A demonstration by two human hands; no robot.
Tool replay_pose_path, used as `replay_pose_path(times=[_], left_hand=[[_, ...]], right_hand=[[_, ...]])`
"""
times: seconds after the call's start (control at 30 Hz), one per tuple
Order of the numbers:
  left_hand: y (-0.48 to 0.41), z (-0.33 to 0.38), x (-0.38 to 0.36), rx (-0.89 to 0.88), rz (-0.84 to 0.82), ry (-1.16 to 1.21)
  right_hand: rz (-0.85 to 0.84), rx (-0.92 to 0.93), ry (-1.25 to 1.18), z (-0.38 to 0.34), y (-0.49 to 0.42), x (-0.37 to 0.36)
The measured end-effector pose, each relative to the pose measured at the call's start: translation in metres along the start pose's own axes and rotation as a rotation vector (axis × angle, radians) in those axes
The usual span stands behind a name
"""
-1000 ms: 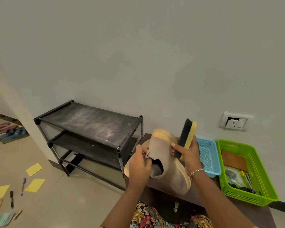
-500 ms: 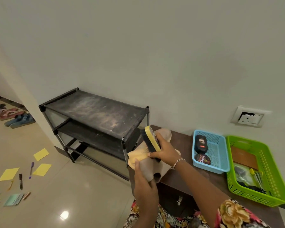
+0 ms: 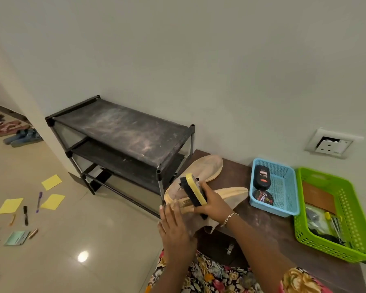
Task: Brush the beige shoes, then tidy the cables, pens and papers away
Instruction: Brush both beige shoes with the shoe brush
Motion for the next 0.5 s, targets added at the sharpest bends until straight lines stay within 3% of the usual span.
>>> replay_pose_path(times=[0.23,0.5], left_hand=[[0.007,0.003,-0.014,0.127,-0.177,0.168],[0.004,0.002,-0.027,0.087,-0.201,0.035]], right_hand=[[0.349,-0.245,-0.209,0.043,0.059,0.023],[0.296,-0.344,-0.19,0.078,0.094,0.013]])
Point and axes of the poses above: each hand's wrist, its own y-axis away from the middle knuckle, its own x-axis out of the back of the hand, z = x × y, the point moved 4 cm from there along -y, towards the middle knuckle, and after that the axes turned 11 degrees about x, right-handed, at the moved point
